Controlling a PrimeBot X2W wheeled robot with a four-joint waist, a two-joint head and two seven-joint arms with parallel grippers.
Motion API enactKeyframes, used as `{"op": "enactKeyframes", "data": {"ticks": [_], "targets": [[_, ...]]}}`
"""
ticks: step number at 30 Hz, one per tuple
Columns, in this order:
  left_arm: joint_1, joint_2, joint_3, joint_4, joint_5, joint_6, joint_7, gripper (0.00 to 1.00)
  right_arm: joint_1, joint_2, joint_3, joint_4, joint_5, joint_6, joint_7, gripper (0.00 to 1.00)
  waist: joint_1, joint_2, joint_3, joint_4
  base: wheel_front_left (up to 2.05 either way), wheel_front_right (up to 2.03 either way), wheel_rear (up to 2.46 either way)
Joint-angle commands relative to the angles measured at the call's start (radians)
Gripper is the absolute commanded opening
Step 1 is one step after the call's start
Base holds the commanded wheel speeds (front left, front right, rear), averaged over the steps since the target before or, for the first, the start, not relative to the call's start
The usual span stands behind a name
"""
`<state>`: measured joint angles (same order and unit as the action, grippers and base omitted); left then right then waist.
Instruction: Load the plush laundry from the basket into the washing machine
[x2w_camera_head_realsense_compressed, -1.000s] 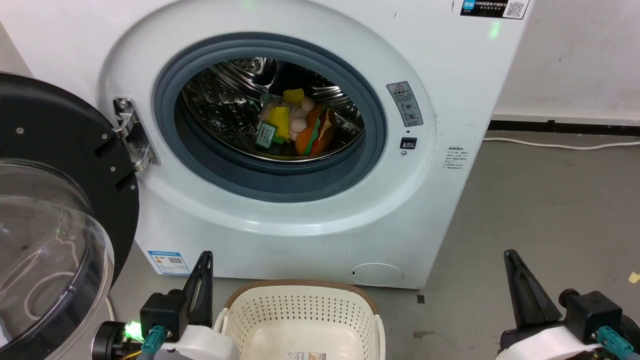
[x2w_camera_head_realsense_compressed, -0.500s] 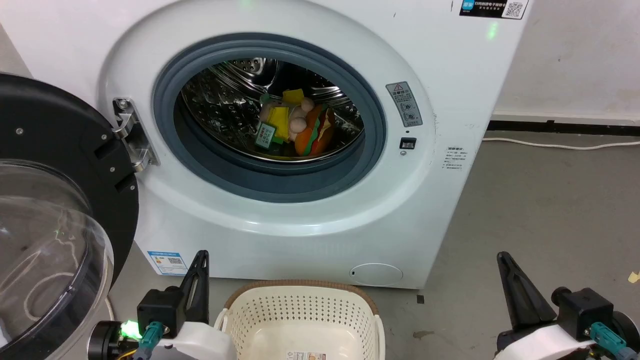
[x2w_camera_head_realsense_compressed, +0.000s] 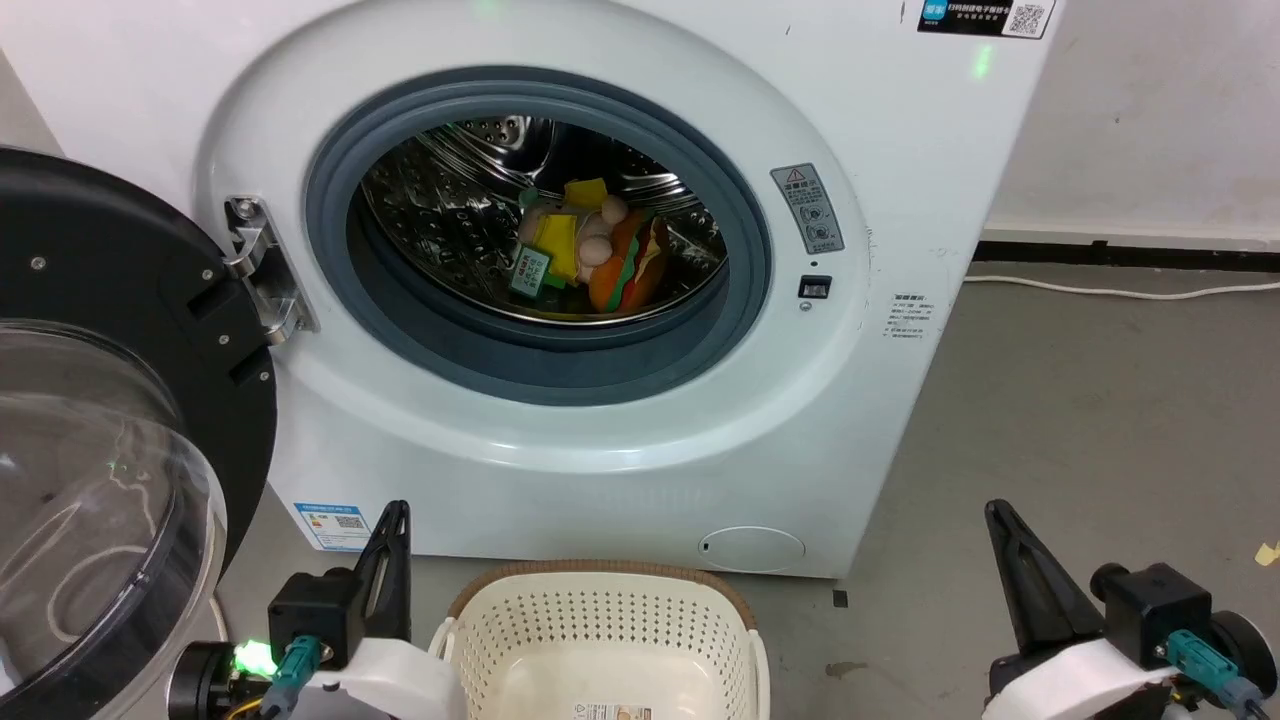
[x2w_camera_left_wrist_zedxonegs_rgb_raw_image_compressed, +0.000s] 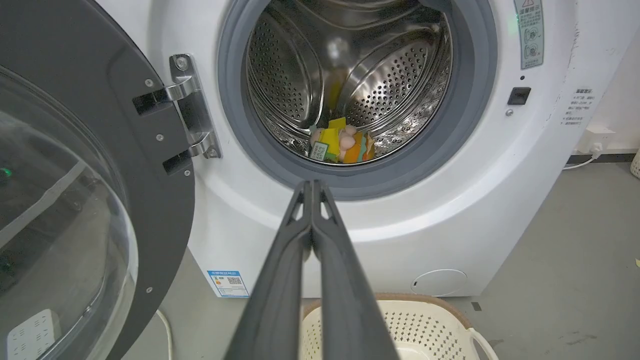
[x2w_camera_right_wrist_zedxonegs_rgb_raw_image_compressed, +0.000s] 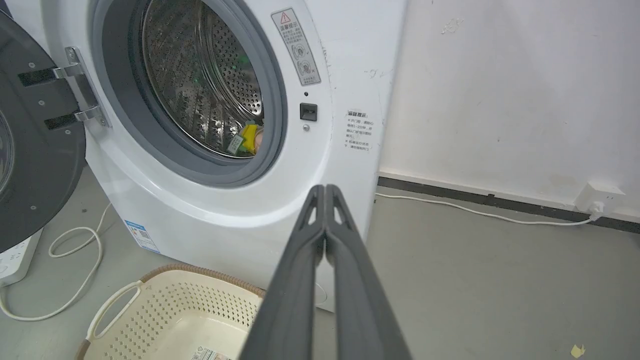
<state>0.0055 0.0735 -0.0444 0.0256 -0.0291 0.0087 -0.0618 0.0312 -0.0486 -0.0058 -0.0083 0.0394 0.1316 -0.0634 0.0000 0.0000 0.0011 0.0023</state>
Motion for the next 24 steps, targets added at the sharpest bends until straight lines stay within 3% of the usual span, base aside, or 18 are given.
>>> {"op": "enactKeyframes", "data": {"ticks": [1,24], "targets": [[-0.004,-0.006,0.007,-0.006,0.008,-0.003,0.003,0.00,-0.014,-0.001,0.001,0.004,-0.007,-0.001,0.004,0.00,0.0000,0.0000,0.000,0.000,0.00,0.00,0.00],[-0.005,-0.020,0.037,-0.022,0.025,-0.008,0.050,0.00,-0.028,-0.002,0.005,0.007,-0.033,-0.001,0.052,0.00,0.0000,0.0000,-0.001,-0.002,0.00,0.00,0.00]]}}
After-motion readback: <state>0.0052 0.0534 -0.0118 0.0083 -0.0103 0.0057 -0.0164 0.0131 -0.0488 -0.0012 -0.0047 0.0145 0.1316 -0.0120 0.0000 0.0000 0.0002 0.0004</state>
